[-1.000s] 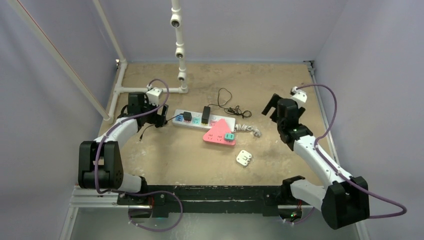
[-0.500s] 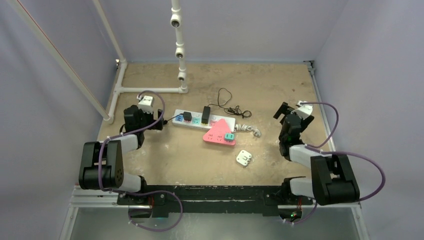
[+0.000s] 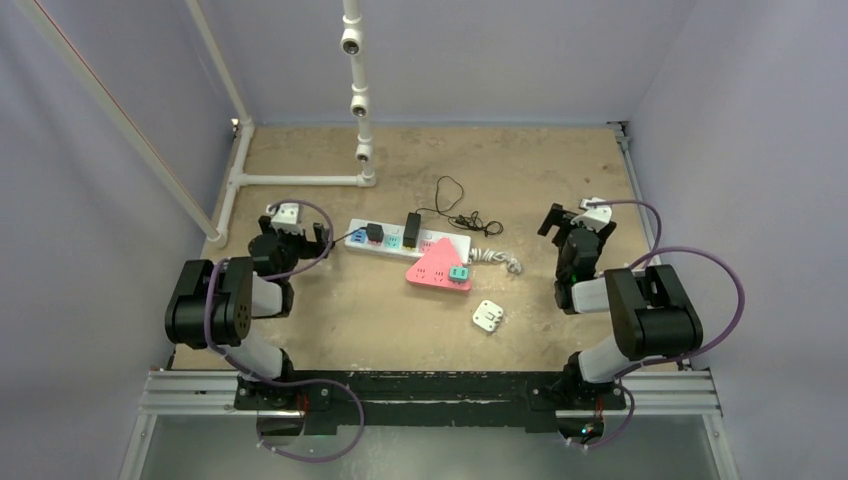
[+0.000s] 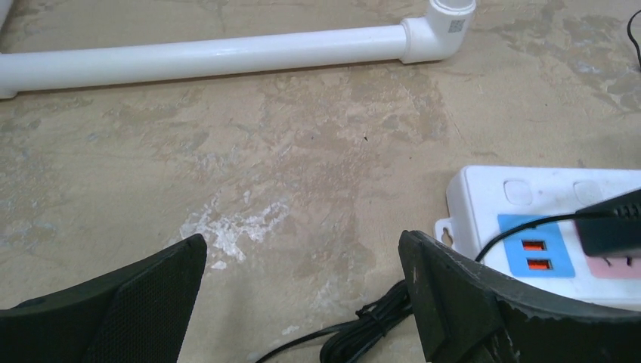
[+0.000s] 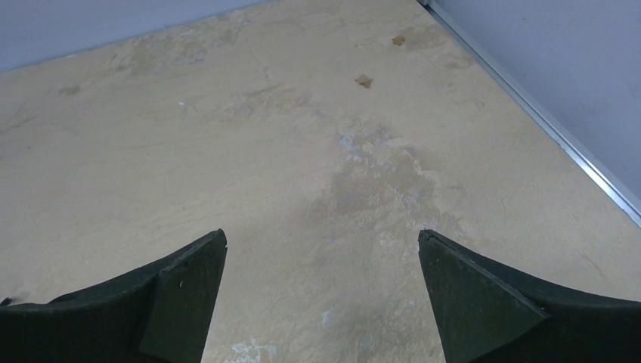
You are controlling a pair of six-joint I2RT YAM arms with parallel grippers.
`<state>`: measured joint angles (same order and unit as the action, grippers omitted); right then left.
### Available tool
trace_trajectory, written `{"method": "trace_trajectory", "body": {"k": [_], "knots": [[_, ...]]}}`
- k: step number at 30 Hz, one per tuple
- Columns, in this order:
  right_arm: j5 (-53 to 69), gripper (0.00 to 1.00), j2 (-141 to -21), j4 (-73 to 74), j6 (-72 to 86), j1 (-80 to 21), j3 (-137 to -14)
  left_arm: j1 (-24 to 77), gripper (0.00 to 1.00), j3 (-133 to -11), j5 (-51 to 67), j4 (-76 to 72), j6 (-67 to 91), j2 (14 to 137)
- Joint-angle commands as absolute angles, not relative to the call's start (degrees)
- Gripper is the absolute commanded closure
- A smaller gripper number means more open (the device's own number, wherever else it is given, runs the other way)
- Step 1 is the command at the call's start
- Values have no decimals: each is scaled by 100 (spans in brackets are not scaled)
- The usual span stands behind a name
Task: Insert the plug
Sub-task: Reset both arms
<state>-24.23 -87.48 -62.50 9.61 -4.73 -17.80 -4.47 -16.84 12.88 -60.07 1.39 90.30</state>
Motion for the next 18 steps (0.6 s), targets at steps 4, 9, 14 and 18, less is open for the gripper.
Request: {"method": "trace_trajectory", "body": {"k": [4, 9, 14, 18], "knots": [[-1719, 1, -9106, -7784, 469, -439, -1617, -291, 1, -1178, 1340, -7851, 31, 9462], [-1455, 1, -9023, -7399, 723, -212, -1713, -187, 1, -1548, 1095, -7266, 27, 9508], [-1438, 1, -8950, -7408, 728, -202, -1661, -183, 1, -1472, 1121, -7517, 26, 9549], [-1457, 1, -9021, -7739, 632, -202, -1598, -182, 1, -1462, 1125, -7526, 26, 9547]]}}
